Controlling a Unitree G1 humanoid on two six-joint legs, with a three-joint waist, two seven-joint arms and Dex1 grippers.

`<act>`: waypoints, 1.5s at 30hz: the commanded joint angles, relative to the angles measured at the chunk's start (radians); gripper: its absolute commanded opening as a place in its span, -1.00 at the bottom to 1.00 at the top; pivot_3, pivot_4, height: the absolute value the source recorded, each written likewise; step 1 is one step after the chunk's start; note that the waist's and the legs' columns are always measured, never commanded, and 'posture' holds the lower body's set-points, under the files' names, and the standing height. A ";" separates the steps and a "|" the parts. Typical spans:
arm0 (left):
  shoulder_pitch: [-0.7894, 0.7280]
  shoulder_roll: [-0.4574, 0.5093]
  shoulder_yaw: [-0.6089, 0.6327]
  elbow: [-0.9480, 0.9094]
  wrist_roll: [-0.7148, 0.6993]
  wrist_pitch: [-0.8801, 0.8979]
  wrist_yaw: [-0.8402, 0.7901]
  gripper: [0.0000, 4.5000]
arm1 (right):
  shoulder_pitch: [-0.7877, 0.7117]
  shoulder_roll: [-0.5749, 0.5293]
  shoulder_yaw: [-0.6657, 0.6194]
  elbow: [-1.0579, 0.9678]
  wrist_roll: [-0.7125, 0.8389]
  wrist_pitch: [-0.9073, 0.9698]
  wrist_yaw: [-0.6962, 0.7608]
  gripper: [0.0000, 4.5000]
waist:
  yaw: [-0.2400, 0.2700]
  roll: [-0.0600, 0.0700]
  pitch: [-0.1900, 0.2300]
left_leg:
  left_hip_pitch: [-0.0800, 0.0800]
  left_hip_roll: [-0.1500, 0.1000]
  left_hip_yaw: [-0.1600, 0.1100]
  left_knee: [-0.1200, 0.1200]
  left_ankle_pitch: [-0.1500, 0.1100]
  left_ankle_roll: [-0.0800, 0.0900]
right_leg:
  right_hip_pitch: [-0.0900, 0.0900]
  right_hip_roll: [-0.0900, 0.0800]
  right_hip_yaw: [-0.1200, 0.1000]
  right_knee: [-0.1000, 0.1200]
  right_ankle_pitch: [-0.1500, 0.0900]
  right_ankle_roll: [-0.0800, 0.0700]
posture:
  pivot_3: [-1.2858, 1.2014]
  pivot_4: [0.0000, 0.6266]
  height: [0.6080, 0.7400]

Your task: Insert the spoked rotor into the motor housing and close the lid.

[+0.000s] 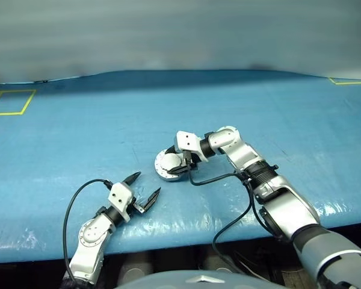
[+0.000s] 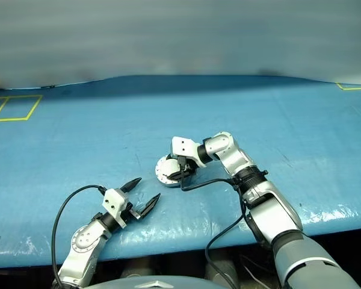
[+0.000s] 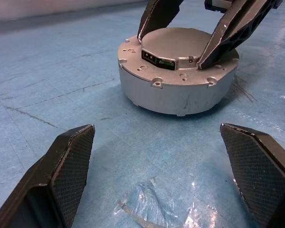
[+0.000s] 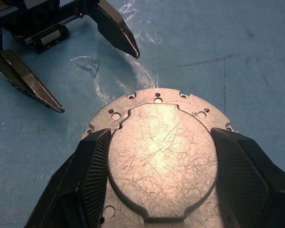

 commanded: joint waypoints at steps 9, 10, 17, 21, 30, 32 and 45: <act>-0.102 -0.020 -0.038 -0.050 -0.071 0.113 -0.067 0.62 | -0.006 0.008 0.000 0.054 -0.043 -0.012 -0.024 0.34 | -0.007 -0.003 0.002 | 0.004 0.000 -0.002 0.001 0.000 0.000 | 0.003 0.001 0.000 0.001 0.000 -0.001 | 0.03 -0.52 1.00; -0.117 -0.023 -0.043 -0.042 -0.066 0.118 -0.071 0.57 | -0.005 0.009 -0.001 0.053 -0.043 -0.012 -0.025 0.34 | -0.007 -0.003 0.003 | 0.004 0.000 -0.002 0.000 0.000 0.000 | 0.003 0.001 0.000 0.001 0.000 -0.001 | 0.03 -0.52 1.00; -0.174 -0.048 -0.059 0.009 -0.035 0.117 -0.074 -0.44 | 0.005 0.006 -0.017 0.040 -0.046 -0.006 -0.035 0.34 | -0.002 -0.004 0.003 | 0.004 0.000 -0.002 0.001 0.000 0.000 | 0.004 0.001 0.000 0.001 0.000 -0.001 | 0.03 -0.52 1.00; -0.188 -0.055 -0.062 0.023 -0.019 0.100 -0.069 -0.99 | 0.010 0.005 -0.025 0.032 -0.046 -0.002 -0.039 0.34 | -0.002 -0.005 0.004 | 0.004 0.000 -0.002 0.001 0.000 0.000 | 0.004 0.001 0.000 0.001 0.000 -0.001 | 0.03 -0.52 1.00; -0.203 -0.052 -0.061 0.047 0.026 0.100 -0.032 -0.99 | 0.013 0.012 -0.029 0.029 -0.047 -0.001 -0.046 0.34 | -0.004 -0.007 0.006 | 0.004 0.000 -0.003 0.000 0.000 0.000 | 0.004 0.001 0.000 0.001 0.000 -0.001 | 0.03 -0.52 1.00; -0.204 -0.052 -0.059 0.054 0.035 0.099 -0.020 -0.99 | 0.015 0.012 -0.029 0.027 -0.046 0.000 -0.048 0.34 | -0.004 -0.007 0.006 | 0.004 0.000 -0.003 0.001 0.000 0.000 | 0.004 0.001 0.000 0.001 0.000 -0.001 | 0.03 -0.52 1.00; -0.213 -0.072 -0.042 0.084 0.034 0.162 0.032 -0.99 | 0.029 0.010 -0.031 -0.002 -0.040 0.019 -0.049 0.34 | -0.001 -0.007 0.006 | 0.004 0.000 -0.003 0.001 0.000 0.000 | 0.004 0.001 0.000 0.001 0.000 -0.001 | 0.03 -0.52 1.00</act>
